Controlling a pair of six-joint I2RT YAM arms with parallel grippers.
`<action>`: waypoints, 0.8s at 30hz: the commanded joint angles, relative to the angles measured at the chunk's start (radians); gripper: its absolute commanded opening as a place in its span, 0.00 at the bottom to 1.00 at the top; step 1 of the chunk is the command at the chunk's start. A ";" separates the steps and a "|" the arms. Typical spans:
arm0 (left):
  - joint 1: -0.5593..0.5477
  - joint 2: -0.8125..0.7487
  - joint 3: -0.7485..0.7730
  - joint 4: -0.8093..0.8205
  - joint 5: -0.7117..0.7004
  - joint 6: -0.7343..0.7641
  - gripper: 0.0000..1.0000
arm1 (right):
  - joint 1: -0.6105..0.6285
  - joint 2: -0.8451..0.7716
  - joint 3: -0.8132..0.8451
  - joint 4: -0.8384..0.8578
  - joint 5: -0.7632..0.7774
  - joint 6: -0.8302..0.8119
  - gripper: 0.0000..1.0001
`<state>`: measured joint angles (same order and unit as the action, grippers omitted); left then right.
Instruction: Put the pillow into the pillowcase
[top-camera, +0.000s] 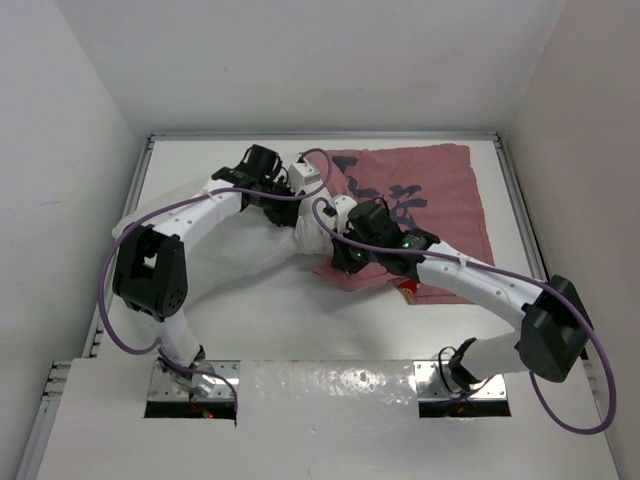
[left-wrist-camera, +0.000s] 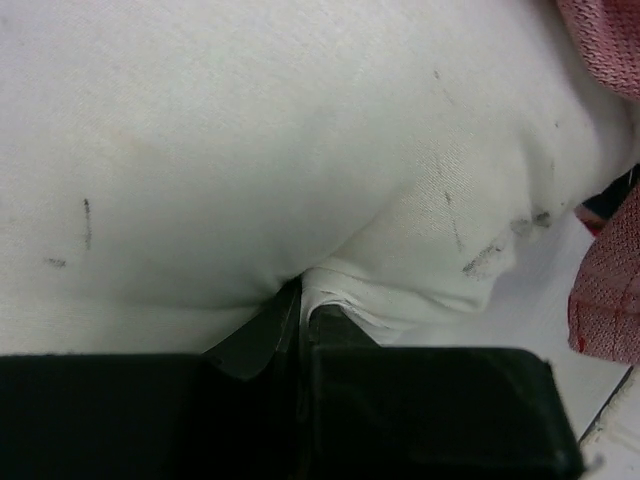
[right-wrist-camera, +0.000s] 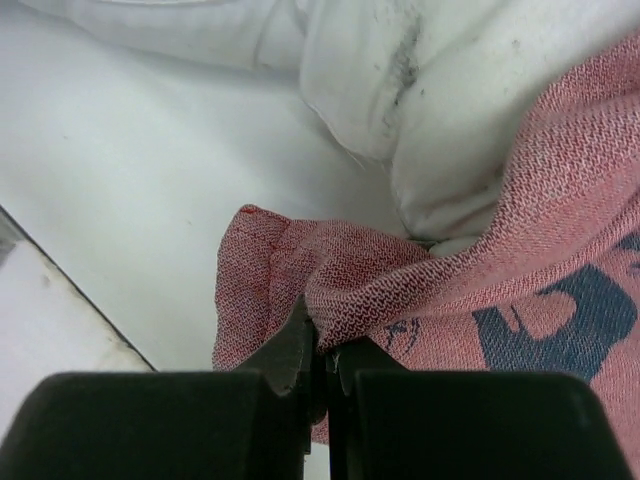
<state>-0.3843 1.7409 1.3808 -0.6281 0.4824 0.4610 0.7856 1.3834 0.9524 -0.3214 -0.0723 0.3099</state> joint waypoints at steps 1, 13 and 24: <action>0.009 0.023 0.009 0.151 0.027 -0.033 0.00 | 0.032 -0.015 -0.033 0.132 -0.084 0.063 0.00; 0.010 0.002 -0.029 0.078 0.081 0.025 0.02 | 0.004 0.065 -0.041 0.259 -0.216 0.180 0.33; 0.009 -0.057 -0.054 0.021 0.022 0.119 0.00 | -0.213 -0.132 -0.020 0.082 0.003 0.152 0.08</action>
<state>-0.3801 1.7313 1.3403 -0.6167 0.5262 0.5434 0.6193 1.2583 0.8692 -0.2127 -0.1581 0.4618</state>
